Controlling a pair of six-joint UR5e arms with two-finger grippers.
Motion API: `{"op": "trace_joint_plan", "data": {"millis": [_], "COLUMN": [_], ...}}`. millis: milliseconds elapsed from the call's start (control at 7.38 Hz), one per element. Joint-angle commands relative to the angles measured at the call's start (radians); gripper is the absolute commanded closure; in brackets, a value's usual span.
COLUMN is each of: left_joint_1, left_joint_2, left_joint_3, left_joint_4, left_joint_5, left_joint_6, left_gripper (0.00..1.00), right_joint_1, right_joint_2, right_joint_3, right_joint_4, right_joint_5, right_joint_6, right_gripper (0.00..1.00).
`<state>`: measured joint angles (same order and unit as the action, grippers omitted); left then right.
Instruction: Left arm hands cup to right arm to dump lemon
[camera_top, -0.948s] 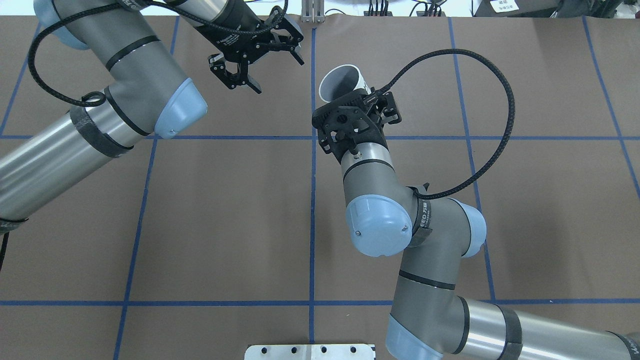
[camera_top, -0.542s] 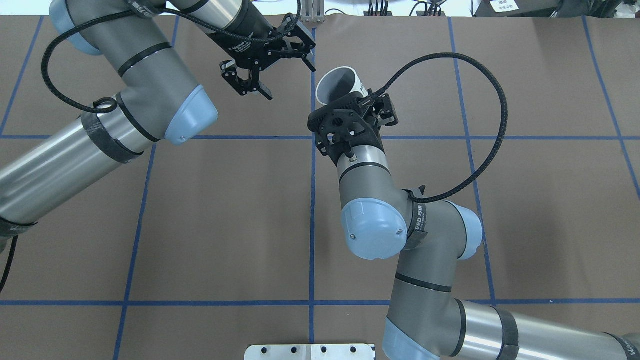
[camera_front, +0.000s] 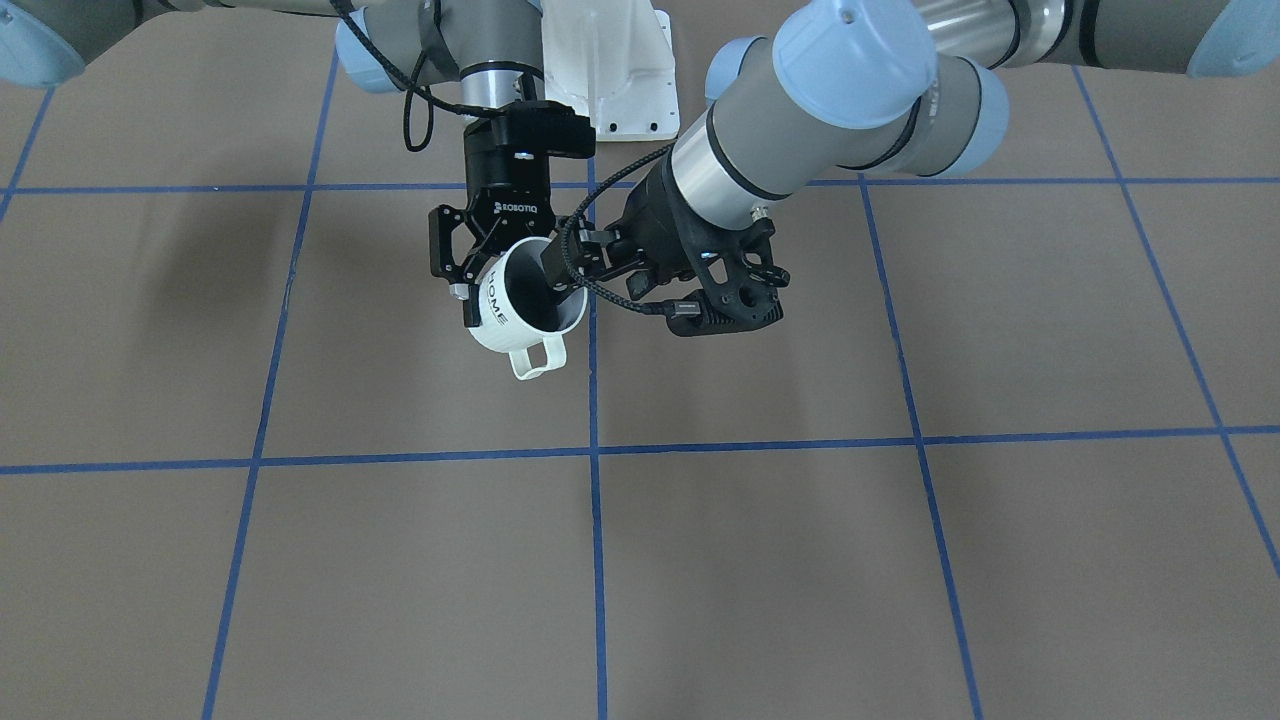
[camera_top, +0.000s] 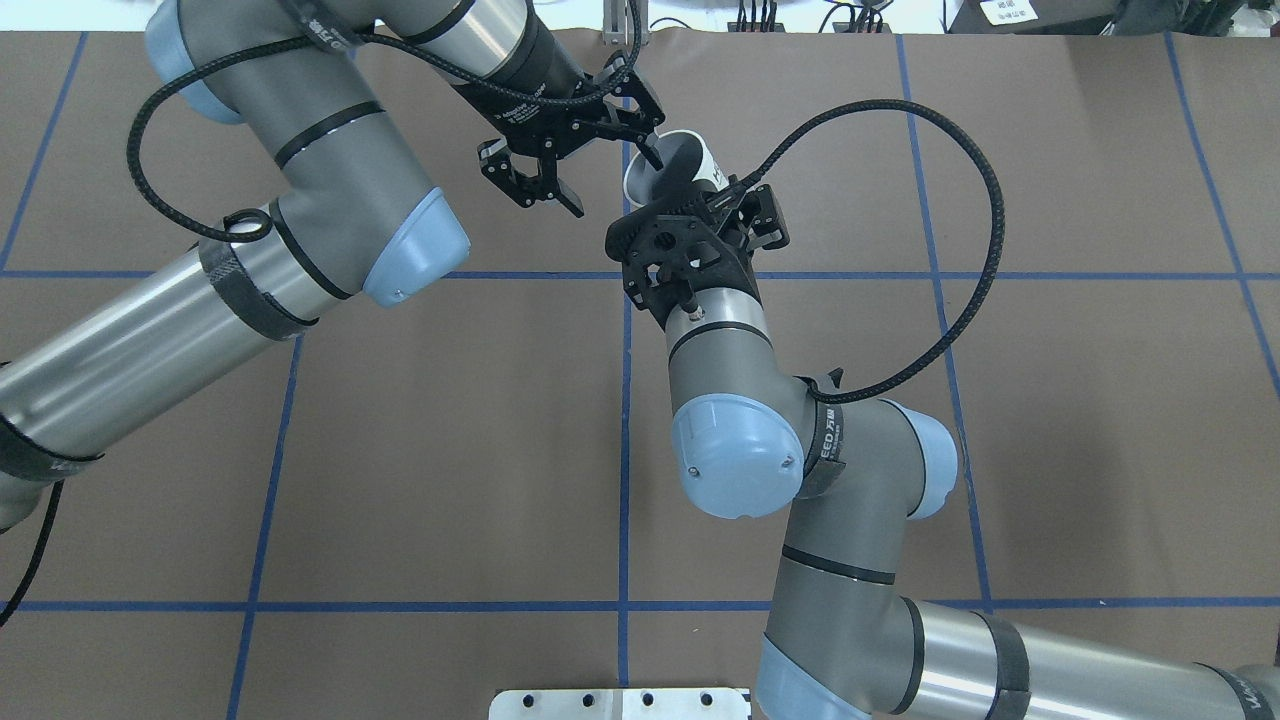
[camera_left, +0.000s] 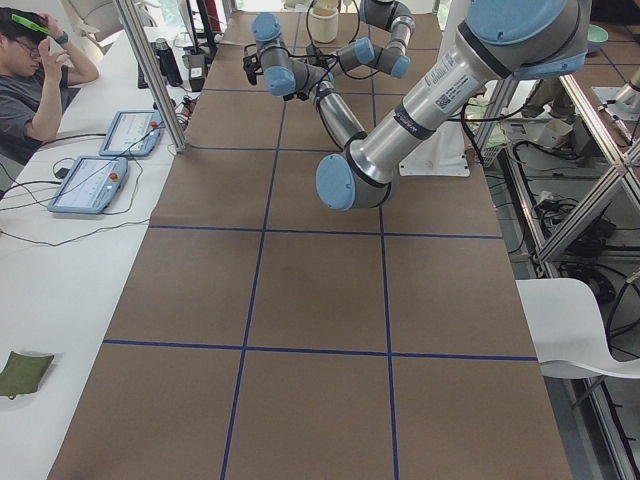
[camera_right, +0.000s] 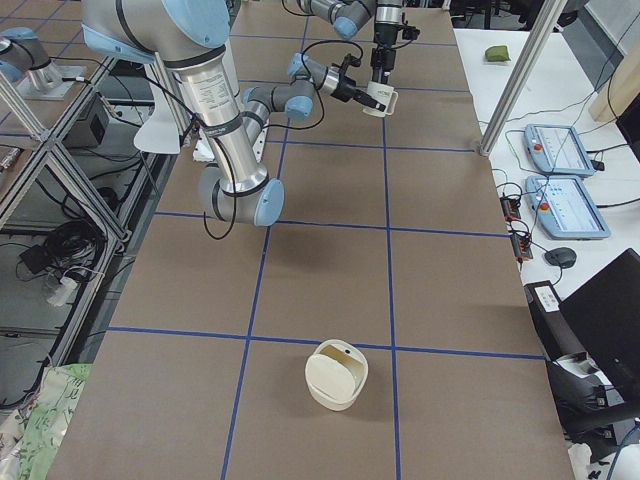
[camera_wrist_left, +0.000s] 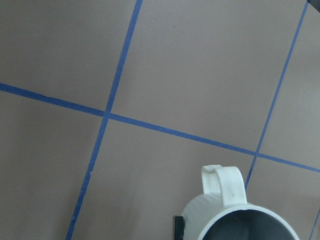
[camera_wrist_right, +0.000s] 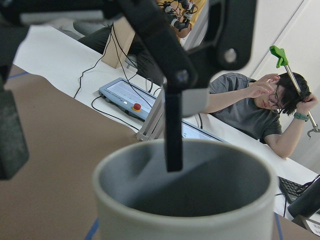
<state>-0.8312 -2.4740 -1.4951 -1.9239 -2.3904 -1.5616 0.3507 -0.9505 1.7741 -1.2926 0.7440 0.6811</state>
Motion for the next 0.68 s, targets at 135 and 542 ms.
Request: {"op": "trace_joint_plan", "data": {"millis": [135, 542], "left_joint_1": [0.014, 0.015], "left_joint_2": [0.000, 0.000], "left_joint_3": [0.006, 0.006], "left_joint_4": [-0.001, -0.001], "left_joint_5": [0.000, 0.000], "left_joint_6": [0.003, 0.005], "left_gripper": [0.45, 0.59], "right_joint_1": [-0.002, -0.002], "right_joint_2": [0.002, -0.001], "right_joint_3": [0.001, 0.001], "right_joint_4": [-0.002, -0.001], "right_joint_5": [0.000, 0.000], "right_joint_6": [0.000, 0.000], "right_gripper": [0.83, 0.82]}}
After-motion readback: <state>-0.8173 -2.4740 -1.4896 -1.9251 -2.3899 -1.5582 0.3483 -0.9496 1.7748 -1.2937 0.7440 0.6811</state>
